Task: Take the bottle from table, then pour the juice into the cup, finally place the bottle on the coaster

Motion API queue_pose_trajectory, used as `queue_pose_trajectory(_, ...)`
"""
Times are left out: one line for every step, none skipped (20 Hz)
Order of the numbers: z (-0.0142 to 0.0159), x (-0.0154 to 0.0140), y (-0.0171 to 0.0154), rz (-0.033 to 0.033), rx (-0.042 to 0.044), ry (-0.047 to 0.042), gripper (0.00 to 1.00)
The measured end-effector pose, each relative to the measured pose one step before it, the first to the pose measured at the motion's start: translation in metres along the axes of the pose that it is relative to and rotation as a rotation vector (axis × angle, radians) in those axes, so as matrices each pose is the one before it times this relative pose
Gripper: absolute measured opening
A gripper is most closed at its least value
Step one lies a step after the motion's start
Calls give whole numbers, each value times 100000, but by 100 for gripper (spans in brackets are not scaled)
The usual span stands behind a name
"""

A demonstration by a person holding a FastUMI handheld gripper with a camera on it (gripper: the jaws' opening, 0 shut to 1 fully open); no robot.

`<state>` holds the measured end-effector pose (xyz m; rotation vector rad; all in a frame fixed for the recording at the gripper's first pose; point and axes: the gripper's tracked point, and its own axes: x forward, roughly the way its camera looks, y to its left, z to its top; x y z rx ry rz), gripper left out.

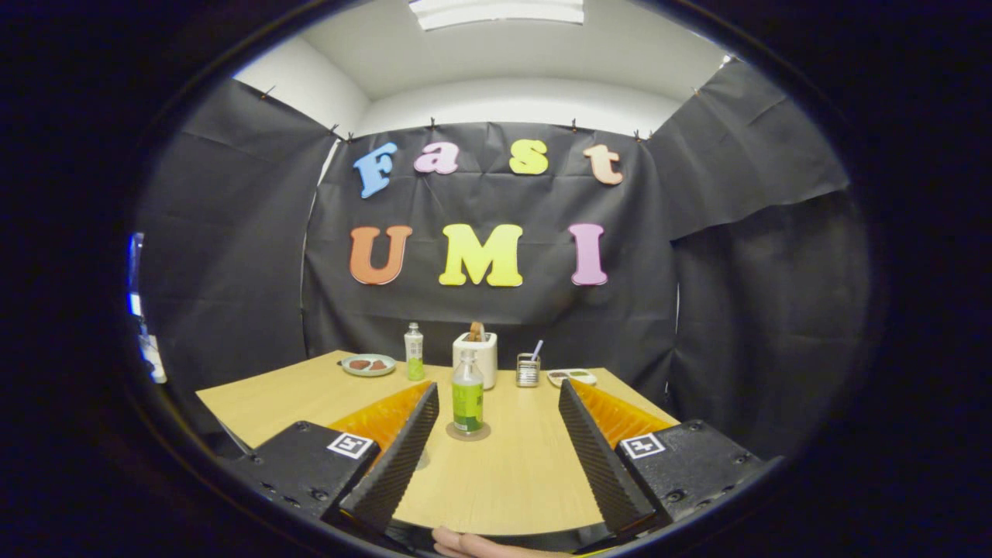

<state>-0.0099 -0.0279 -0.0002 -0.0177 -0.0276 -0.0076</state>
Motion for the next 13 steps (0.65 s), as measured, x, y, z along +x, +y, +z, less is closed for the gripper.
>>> queue_pose_trajectory(-19, 148, 82, 362, 1466, 769, 100)
queue_pose_trajectory(-206, 29, -166, -341, 818, 749, 100)
queue_pose_trajectory(-217, 27, -288, -683, 176, 1145, 100)
queue_pose_trajectory(-312, 107, -257, -764, 65, 1194, 100)
queue_pose_trajectory(-157, 41, -214, -346, 375, 1049, 100)
queue_pose_trajectory(-122, 29, -25, 244, 1051, 493, 100)
queue_pose_trajectory(89, 45, 49, 1046, 1358, -197, 100)
queue_pose_trajectory(189, 1, 82, 966, 1766, -953, 100)
queue_pose_trajectory(111, 12, -131, 969, 1515, -925, 100)
queue_pose_trajectory(-192, -40, -163, 891, 1095, -455, 100)
queue_pose_trajectory(-96, -6, -361, -286, 1061, -123, 100)
queue_pose_trajectory(-323, 125, -489, -941, 815, 641, 100)
queue_pose_trajectory(-237, 17, -358, -750, 472, 1102, 100)
